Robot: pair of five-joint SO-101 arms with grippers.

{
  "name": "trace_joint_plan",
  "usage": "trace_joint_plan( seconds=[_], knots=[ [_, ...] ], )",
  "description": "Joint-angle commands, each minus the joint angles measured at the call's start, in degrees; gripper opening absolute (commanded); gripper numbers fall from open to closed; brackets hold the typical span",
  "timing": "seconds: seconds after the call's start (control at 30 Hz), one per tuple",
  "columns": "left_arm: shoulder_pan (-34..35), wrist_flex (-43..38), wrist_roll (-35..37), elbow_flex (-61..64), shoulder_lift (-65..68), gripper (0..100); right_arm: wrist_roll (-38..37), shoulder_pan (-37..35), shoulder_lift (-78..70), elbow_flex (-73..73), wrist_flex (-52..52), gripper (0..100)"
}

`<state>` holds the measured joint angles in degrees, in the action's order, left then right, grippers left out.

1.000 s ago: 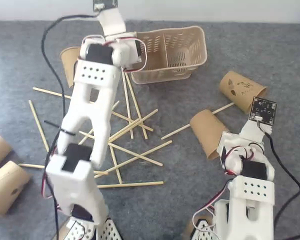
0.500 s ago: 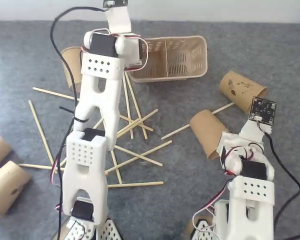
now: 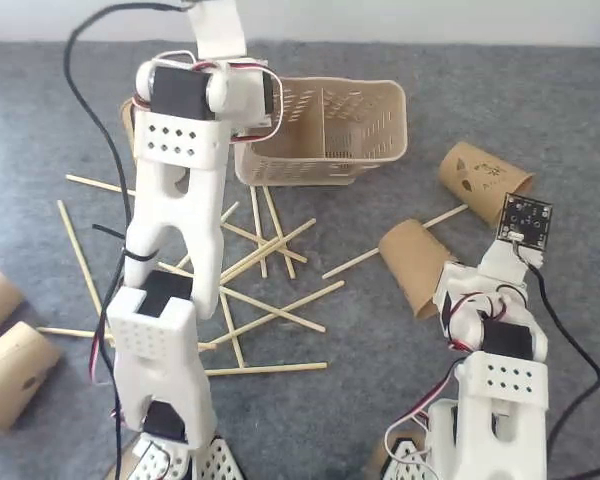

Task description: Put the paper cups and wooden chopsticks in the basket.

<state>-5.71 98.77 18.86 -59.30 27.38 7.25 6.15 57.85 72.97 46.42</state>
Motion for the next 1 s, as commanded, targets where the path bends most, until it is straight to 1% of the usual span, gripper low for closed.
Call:
trace_joint_plan(
  seconds=[0.0, 0.2, 0.27, 0.43, 0.6, 0.67, 0.8, 0.83, 0.97],
  knots=[
    [1.85, 0.35, 0.26, -0.66, -1.14, 4, -1.23, -0.75, 0.13, 1.05, 0.04, 7.7],
    [3.69, -7.82, 3.6, -0.75, 6.15, 6, -1.23, -0.75, 0.13, 1.05, 0.04, 7.7],
    [3.69, -9.49, 4.48, -0.75, 7.56, 10, -1.23, -0.75, 0.13, 1.05, 0.04, 7.7],
    [2.9, -10.99, 8.53, -0.75, 9.23, 24, -1.41, -0.75, 0.13, 1.05, -0.04, 7.7],
    [0.7, -12.22, 8.79, -0.31, 9.58, 25, -1.41, -0.75, 0.13, 1.05, -0.31, 7.7],
    [-0.7, -13.45, 8.79, -0.22, 10.02, 21, -1.41, -0.75, 0.13, 1.05, -0.31, 7.7],
    [-3.52, -17.76, 8.62, -0.75, 12.31, 2, -1.41, -0.75, 0.13, 1.05, -0.31, 7.7],
    [-4.22, -18.64, 8.53, -0.75, 13.01, 1, -1.41, -0.75, 0.13, 1.05, -0.31, 7.7],
    [-7.21, -20.04, 8.53, -0.75, 15.82, 1, -1.49, -0.75, 0.13, 1.05, -0.22, 7.7]
  ],
)
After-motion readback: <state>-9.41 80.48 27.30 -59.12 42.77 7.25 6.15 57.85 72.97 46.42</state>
